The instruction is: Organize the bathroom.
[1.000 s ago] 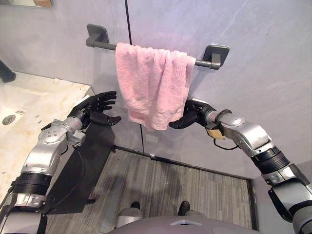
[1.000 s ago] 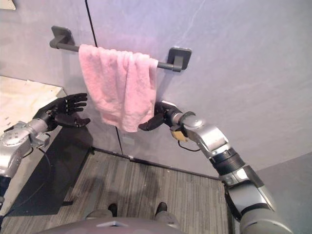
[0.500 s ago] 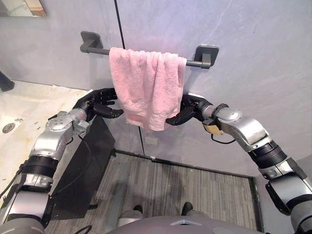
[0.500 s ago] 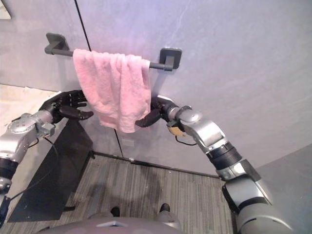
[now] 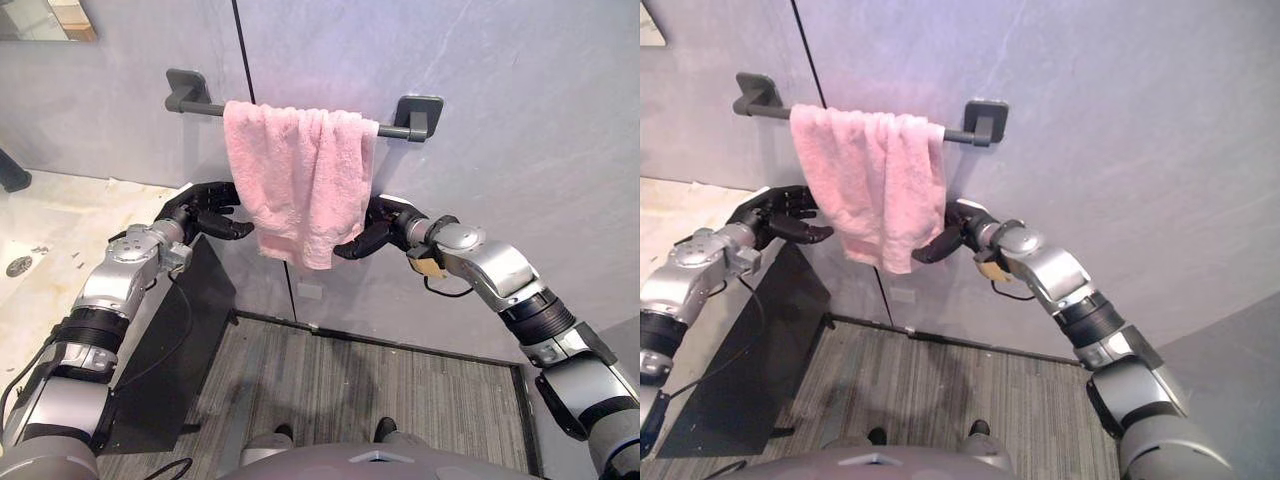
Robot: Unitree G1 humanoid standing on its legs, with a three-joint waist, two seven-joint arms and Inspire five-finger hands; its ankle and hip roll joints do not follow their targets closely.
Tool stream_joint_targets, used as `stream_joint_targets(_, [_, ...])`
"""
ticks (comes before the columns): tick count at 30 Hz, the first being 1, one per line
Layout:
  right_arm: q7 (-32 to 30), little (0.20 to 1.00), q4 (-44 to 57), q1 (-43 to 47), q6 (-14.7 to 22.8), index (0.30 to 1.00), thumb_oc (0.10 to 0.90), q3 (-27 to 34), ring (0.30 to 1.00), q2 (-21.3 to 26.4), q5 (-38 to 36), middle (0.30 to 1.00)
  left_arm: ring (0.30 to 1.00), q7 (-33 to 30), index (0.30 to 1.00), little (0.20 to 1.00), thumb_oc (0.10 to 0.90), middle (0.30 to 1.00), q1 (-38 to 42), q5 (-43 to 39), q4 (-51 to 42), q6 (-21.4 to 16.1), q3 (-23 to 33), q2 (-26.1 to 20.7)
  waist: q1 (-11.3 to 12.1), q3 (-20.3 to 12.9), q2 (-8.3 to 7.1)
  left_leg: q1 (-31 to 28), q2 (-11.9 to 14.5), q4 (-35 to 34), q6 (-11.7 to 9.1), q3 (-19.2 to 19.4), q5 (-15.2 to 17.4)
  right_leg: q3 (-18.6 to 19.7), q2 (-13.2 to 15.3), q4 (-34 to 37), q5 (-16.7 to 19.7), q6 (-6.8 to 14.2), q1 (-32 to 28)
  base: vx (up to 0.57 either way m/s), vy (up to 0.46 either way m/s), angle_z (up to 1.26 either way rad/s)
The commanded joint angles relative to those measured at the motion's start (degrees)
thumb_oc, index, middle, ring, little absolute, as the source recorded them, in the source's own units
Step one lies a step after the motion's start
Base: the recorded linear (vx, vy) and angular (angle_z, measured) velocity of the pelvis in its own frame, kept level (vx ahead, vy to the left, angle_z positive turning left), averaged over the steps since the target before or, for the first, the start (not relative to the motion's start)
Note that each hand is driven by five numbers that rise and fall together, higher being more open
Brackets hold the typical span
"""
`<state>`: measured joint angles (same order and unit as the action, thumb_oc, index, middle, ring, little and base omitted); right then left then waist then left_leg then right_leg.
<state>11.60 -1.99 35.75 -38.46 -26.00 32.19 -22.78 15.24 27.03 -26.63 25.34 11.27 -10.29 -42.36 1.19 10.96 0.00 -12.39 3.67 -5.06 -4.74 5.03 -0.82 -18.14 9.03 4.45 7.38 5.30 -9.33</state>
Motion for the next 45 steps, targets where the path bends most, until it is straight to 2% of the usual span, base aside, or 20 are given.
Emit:
stream_joint_targets(1, [-1.45,0.900,1.43,7.70,3.83,0.900,0.800,0.84,0.900,-1.02,1.53,0.900,0.900,0.80,0.900,0.900,0.800,0.900,9.33,-3.50,-1.09,-5.50,-1.66,3.26,-1.21,-6.33,1.83,1.43,7.07,1.37,-2.56,7.88,-2.46,4.23,2.55,-1.37,-5.04,4.13,-0.02,0.00,0.000,0.00])
stream_joint_targets(8, [-1.44,0.900,1.72,7.57,3.46,0.900,0.800,0.54,0.900,-2.07,1.81,0.900,0.900,0.88,0.900,0.900,0.800,0.900,9.67,-4.02,-0.45,-5.07,-2.30,4.34,-1.56,-6.27,2.14,1.04,7.10,1.04,-2.66,8.29,-2.67,4.16,2.51,-1.05,-4.89,4.16,-0.31,0.00,0.000,0.00])
stream_joint_targets(9, [-1.39,0.900,1.62,7.53,3.36,0.900,0.800,0.46,0.900,-2.18,1.72,0.900,0.858,0.86,0.858,0.858,0.772,0.858,9.72,-4.12,-0.43,-4.71,-2.36,4.43,-1.54,-6.35,2.16,0.95,7.11,0.98,-2.65,8.32,-2.65,4.09,2.50,-0.89,-4.87,4.15,-0.44,0.00,0.000,0.00])
stream_joint_targets(10, [-1.38,0.554,1.52,7.44,3.24,0.554,0.569,0.42,0.554,-2.35,1.90,0.554,0.587,0.91,0.587,0.587,0.591,0.587,9.69,-4.03,-0.36,-4.20,-2.32,4.57,-1.54,-6.41,2.18,0.90,7.15,0.93,-2.66,8.38,-2.67,3.99,2.49,-0.78,-4.85,4.14,-0.52,0.00,0.000,0.00])
stream_joint_targets(11, [-1.52,0.359,1.44,7.35,3.13,0.359,0.439,0.39,0.359,-2.62,1.99,0.359,0.300,1.16,0.300,0.300,0.400,0.300,9.59,-3.94,-0.12,-4.04,-2.38,4.77,-1.54,-6.47,2.23,0.83,7.18,0.87,-2.67,8.45,-2.71,3.93,2.45,-0.67,-4.85,4.14,-0.63,0.00,0.000,0.00])
stream_joint_targets(12, [-1.60,0.359,1.44,7.29,3.13,0.359,0.439,0.39,0.359,-2.72,1.98,0.359,0.300,1.22,0.300,0.300,0.400,0.300,9.55,-3.93,-0.10,-4.07,-2.42,4.82,-1.54,-6.47,2.24,0.80,7.18,0.86,-2.66,8.47,-2.72,3.92,2.43,-0.63,-4.85,4.13,-0.68,0.00,0.000,0.00])
stream_joint_targets(13, [-1.62,0.300,1.57,7.20,2.94,0.300,0.400,0.40,0.300,-2.74,1.95,0.300,0.300,1.26,0.300,0.300,0.400,0.300,9.44,-3.76,-0.14,-3.88,-2.50,4.92,-1.55,-6.51,2.26,0.76,7.19,0.83,-2.67,8.48,-2.75,3.89,2.39,-0.58,-4.85,4.11,-0.76,0.00,0.000,0.00])
stream_joint_targets(23, [-0.75,0.300,2.68,5.88,2.44,0.300,0.400,1.25,0.300,-2.72,2.72,0.300,0.300,1.60,0.300,0.300,0.400,0.300,8.54,-3.85,-0.38,-2.91,-2.05,5.66,-1.82,-6.53,2.58,0.32,7.05,0.58,-2.63,8.51,-2.81,3.91,2.38,-0.44,-4.78,4.19,-1.16,0.00,0.000,0.00])
stream_joint_targets(29, [-0.17,0.300,3.11,4.87,2.57,0.300,0.400,1.73,0.300,-2.67,3.52,0.300,0.300,-0.66,0.300,0.300,0.400,0.300,7.32,-3.82,-0.96,-2.65,-1.02,5.81,-1.75,-6.71,2.65,-0.04,7.09,0.44,-2.64,8.65,-2.72,3.71,2.51,-0.17,-4.80,4.31,-1.56,0.01,0.002,-0.04])
stream_joint_targets(35, [-0.58,0.300,4.49,2.71,2.53,0.300,0.400,3.25,0.300,-2.65,5.34,0.300,0.300,-8.38,0.300,0.300,0.400,0.300,4.19,-3.88,-1.81,-0.87,2.59,5.54,-1.24,-7.15,2.63,-0.68,6.98,0.35,-2.53,8.63,-2.44,2.99,2.74,-0.30,-5.10,4.38,-2.14,0.00,0.000,0.00])
stream_joint_targets(36, [-1.03,0.300,4.81,2.39,2.33,0.300,0.400,3.72,0.300,-2.65,6.23,0.300,0.300,-11.75,0.300,0.300,0.400,0.300,3.00,-2.18,-2.30,-0.61,4.30,5.44,-0.93,-7.19,2.54,-0.69,6.94,0.40,-2.50,8.62,-2.36,2.70,2.84,-0.34,-5.15,4.39,-2.19,0.00,0.000,0.00])
stream_joint_targets(38, [-1.40,0.300,5.21,2.24,2.11,0.300,0.400,4.02,0.300,-2.60,6.70,0.300,0.300,-12.35,0.300,0.300,0.400,0.300,2.27,-3.22,-2.51,-1.11,5.31,5.24,-0.74,-7.27,2.47,-0.61,6.92,0.44,-2.51,8.59,-2.33,2.62,2.92,-0.44,-5.17,4.43,-2.05,0.00,0.000,0.00])
stream_joint_targets(41, [-1.95,0.300,6.48,0.36,1.84,0.300,0.400,6.34,0.300,-2.22,8.80,0.300,0.300,-14.85,0.300,0.300,0.400,0.300,-3.36,-2.41,-6.30,0.09,11.16,5.33,0.12,-7.51,2.31,-0.53,6.90,0.47,-2.52,8.57,-2.32,1.98,3.11,-0.48,-4.87,4.41,-1.78,-0.01,-0.012,0.00])
stream_joint_targets(45, [-1.73,0.300,8.51,-0.89,0.61,0.300,0.400,7.99,0.300,-1.19,8.74,0.300,0.300,-15.22,0.300,0.300,0.400,0.300,-6.50,-1.09,-9.60,1.83,13.31,5.48,0.37,-7.71,2.15,-1.02,6.86,0.33,-2.50,8.72,-1.72,1.61,3.24,-0.24,-5.24,4.64,-2.28,0.00,0.000,0.00])
